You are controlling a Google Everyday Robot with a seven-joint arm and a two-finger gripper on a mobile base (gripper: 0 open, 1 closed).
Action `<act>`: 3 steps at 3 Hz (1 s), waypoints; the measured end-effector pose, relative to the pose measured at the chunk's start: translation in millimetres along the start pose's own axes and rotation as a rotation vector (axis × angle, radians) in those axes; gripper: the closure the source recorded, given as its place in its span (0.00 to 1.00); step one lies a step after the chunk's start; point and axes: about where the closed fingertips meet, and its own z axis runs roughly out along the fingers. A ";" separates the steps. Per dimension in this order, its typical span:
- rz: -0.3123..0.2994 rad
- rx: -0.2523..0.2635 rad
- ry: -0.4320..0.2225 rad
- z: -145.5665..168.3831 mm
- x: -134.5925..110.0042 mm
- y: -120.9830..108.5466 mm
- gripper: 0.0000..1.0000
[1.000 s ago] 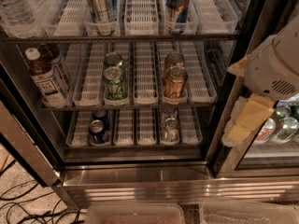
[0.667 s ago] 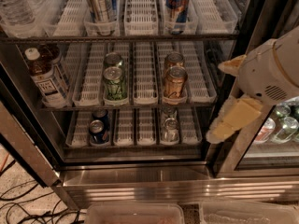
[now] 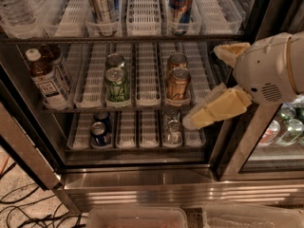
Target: Pick redbull can from top shelf of fridge
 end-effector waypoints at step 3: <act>0.134 0.056 -0.175 4.2 -17.9 9.5 0.00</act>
Offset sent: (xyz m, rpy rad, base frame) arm 0.0003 0.0092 -0.0006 0.1308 -0.0145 -0.0410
